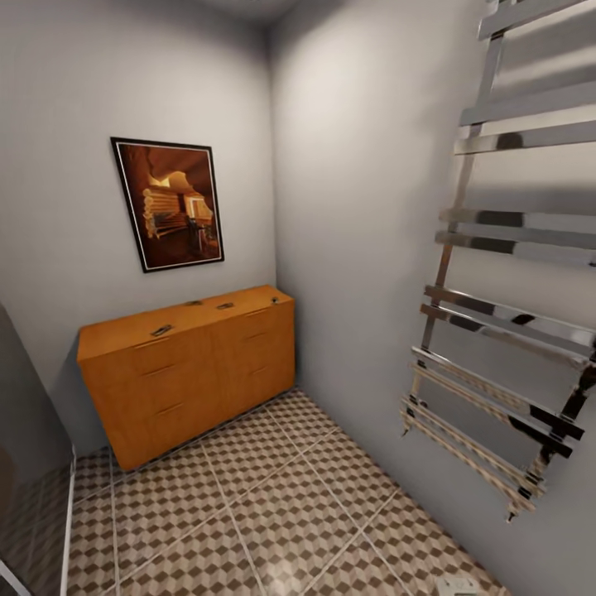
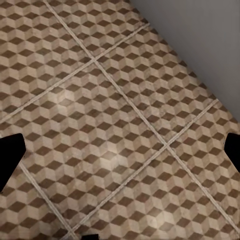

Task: Take the four mousetraps from the cabinet in the bathroom and place them on the bathroom floor. Make sure all four end up on the same floor surface, and ensure that at least two of them are either under or directly next to the same bathroom sink.

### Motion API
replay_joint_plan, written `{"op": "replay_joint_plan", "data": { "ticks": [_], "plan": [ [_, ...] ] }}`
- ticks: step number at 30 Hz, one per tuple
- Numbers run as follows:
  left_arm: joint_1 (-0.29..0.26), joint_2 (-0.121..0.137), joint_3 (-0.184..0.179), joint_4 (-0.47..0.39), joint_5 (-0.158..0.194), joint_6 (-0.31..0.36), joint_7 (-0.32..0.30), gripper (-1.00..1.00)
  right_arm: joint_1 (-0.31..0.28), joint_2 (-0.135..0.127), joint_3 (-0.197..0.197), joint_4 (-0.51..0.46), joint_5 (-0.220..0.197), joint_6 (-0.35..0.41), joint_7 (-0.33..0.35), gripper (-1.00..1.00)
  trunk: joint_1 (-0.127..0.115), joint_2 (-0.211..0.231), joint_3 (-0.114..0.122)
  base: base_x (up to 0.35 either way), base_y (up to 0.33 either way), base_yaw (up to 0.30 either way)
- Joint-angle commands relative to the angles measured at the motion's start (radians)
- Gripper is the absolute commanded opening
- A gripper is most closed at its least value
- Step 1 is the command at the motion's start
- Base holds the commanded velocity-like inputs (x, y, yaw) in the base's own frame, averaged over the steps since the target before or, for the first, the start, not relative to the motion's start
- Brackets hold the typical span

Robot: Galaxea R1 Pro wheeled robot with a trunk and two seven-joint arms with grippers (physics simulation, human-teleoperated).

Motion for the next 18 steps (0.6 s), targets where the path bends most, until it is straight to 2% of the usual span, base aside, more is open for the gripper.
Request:
{"op": "replay_joint_plan", "data": {
  "ticks": [1,11,18],
  "plan": [
    [0.0,0.0,0.0,-0.001,-0.001,0.004,0.002,1.0,0.0,0.0,0.001,0.001,0.0,-0.003,-0.003,1.0,0.001,-0.001,0.0,0.28,0.185,0.0],
    [0.0,0.0,0.0,-0.001,-0.001,0.004,0.002,1.0,0.0,0.0,0.001,0.001,0.0,-0.003,-0.003,1.0,0.001,-0.001,0.0,0.277,0.18,0.0],
    [0.0,-0.003,0.0,-0.001,-0.001,0.004,0.002,1.0,0.0,0.0,0.001,0.001,0.0,-0.003,-0.003,1.0,0.001,-0.001,0.0,0.099,0.058,0.0]
  ]
}}
